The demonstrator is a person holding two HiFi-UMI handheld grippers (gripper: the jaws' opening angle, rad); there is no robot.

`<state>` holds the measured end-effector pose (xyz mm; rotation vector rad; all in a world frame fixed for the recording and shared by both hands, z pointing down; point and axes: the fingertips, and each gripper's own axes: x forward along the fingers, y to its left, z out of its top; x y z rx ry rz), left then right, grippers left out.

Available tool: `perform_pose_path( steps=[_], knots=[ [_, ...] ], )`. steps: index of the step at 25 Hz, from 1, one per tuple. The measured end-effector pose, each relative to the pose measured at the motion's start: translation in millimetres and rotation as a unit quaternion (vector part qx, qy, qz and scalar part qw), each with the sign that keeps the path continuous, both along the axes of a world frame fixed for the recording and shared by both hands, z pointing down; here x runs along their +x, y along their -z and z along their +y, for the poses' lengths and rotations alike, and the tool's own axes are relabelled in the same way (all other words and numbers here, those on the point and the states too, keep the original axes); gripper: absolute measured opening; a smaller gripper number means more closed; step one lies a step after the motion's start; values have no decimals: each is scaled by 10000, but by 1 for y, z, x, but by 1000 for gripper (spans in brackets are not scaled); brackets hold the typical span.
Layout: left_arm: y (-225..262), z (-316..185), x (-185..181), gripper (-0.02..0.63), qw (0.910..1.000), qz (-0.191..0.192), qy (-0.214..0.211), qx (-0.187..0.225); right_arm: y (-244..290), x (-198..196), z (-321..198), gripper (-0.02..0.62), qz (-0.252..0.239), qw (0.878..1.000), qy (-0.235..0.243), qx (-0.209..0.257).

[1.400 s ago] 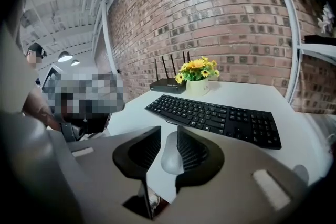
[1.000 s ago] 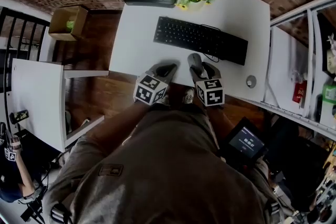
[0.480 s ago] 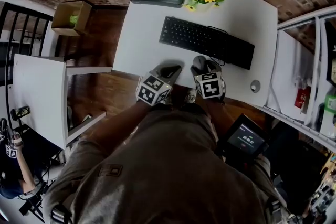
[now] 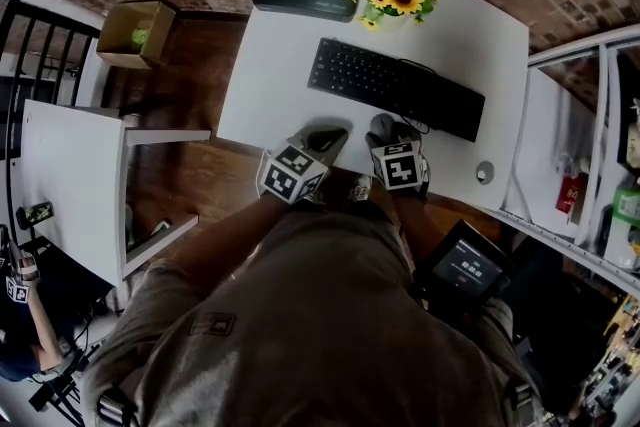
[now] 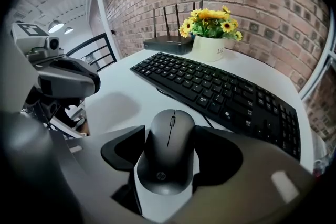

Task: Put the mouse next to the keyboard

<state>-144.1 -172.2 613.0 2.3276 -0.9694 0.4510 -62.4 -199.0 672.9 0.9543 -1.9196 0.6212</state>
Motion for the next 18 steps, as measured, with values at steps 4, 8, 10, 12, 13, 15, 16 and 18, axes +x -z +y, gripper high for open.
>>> perform_pose_path(
  steps=[4,8,10,12,13,15,16,18],
  knots=[
    [0,0,0,0,10000,5,-50,-2,6,1,1,304,-78,9999,-55,96],
    [1,1,2,0,9999,24,-110,-8,11,6,1,302,-158,9994,-174,253],
    [3,0,4,0,9999,59,-152,34,14,10,0,301,-193,9988,-256,362],
    [5,0,8,0,9997,91,-221,82,21,15,-2,298,-231,9978,-383,489],
    [6,0,10,0,9995,104,-268,104,25,18,-2,296,-240,9971,-457,551],
    [9,1,15,0,9991,129,-377,142,36,22,-2,295,-255,9956,-606,670],
    [10,2,17,0,9988,141,-434,158,40,25,-2,293,-265,9947,-670,737],
    [12,3,21,0,9982,161,-553,191,44,31,-2,290,-278,9928,-783,862]
  ],
)
